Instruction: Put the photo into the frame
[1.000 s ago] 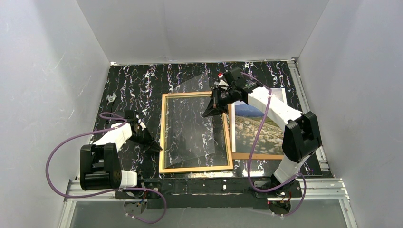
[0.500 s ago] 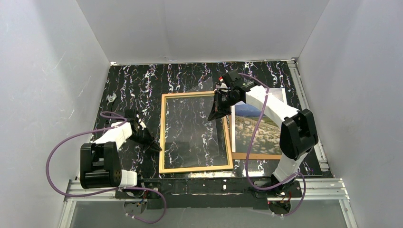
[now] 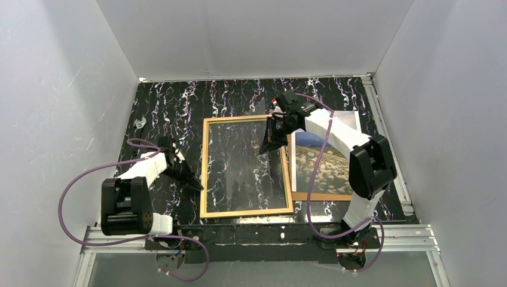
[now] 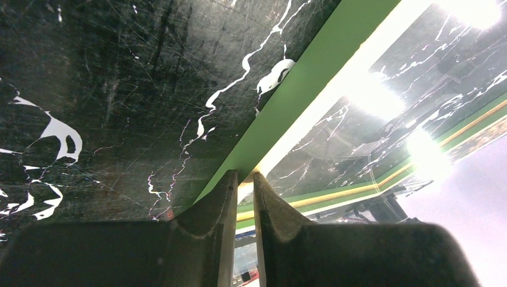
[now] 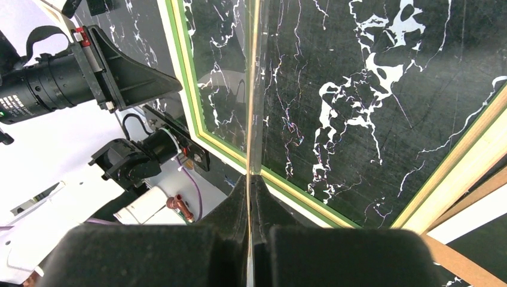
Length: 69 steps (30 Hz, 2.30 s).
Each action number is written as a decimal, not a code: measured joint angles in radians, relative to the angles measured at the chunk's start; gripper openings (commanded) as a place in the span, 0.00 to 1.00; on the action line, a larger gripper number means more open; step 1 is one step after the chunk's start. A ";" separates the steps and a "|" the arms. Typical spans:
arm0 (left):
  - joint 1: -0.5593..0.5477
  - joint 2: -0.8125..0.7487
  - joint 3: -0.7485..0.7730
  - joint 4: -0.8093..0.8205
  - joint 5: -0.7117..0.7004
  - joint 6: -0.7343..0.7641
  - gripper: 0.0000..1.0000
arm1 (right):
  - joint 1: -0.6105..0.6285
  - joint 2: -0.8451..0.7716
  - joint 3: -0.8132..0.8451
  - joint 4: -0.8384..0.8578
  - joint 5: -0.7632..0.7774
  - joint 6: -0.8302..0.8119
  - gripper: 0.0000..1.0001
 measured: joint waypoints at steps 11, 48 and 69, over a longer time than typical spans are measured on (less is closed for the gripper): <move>-0.029 0.002 0.010 -0.005 -0.016 0.010 0.12 | 0.006 0.000 -0.014 0.023 0.006 0.017 0.03; -0.045 0.016 0.014 -0.008 0.001 0.010 0.10 | 0.100 0.034 0.070 -0.259 0.341 -0.022 0.67; -0.045 0.018 0.016 -0.012 0.002 0.010 0.10 | 0.181 0.153 0.143 -0.388 0.631 -0.025 0.83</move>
